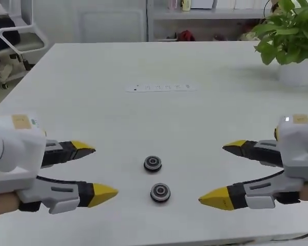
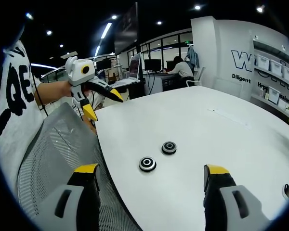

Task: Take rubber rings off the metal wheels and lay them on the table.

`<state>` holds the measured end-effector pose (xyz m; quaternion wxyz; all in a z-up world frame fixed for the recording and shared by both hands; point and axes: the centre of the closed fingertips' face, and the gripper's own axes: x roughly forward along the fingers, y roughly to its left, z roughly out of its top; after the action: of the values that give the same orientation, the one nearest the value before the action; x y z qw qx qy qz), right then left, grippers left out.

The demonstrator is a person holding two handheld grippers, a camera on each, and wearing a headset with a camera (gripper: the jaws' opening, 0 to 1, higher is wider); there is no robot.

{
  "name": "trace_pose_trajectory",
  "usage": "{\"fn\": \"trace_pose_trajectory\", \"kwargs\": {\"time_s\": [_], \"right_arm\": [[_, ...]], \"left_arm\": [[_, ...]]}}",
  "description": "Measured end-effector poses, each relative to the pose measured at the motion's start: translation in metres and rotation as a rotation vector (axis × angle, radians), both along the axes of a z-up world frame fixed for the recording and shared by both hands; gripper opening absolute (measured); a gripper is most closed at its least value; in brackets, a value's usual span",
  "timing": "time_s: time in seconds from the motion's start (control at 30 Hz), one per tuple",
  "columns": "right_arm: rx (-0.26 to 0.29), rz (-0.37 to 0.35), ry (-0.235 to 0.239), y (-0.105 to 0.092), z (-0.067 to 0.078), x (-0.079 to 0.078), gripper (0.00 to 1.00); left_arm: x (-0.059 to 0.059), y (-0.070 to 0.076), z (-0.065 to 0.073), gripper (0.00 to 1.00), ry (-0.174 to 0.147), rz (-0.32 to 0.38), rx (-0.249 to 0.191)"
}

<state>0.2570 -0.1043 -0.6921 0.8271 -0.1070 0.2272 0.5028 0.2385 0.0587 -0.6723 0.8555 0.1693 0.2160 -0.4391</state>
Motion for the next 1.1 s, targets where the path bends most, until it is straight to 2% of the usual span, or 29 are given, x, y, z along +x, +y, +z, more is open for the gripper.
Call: {"fn": "trace_pose_trajectory", "kwargs": {"time_s": [0.57,0.97,1.1], "right_arm": [[-0.02,0.04,-0.009,0.009,-0.013,0.015,0.8],[-0.028,0.07,-0.011,0.019,-0.026,0.021,0.75],[-0.031,0.079,-0.011,0.022,-0.032,0.024,0.73]], "left_arm": [[0.015,-0.003,-0.012,0.57,0.012,-0.026,0.003],[0.027,-0.012,-0.023,0.57,0.014,-0.055,0.021],[0.029,-0.016,-0.028,0.55,0.028,-0.069,0.017]]}}
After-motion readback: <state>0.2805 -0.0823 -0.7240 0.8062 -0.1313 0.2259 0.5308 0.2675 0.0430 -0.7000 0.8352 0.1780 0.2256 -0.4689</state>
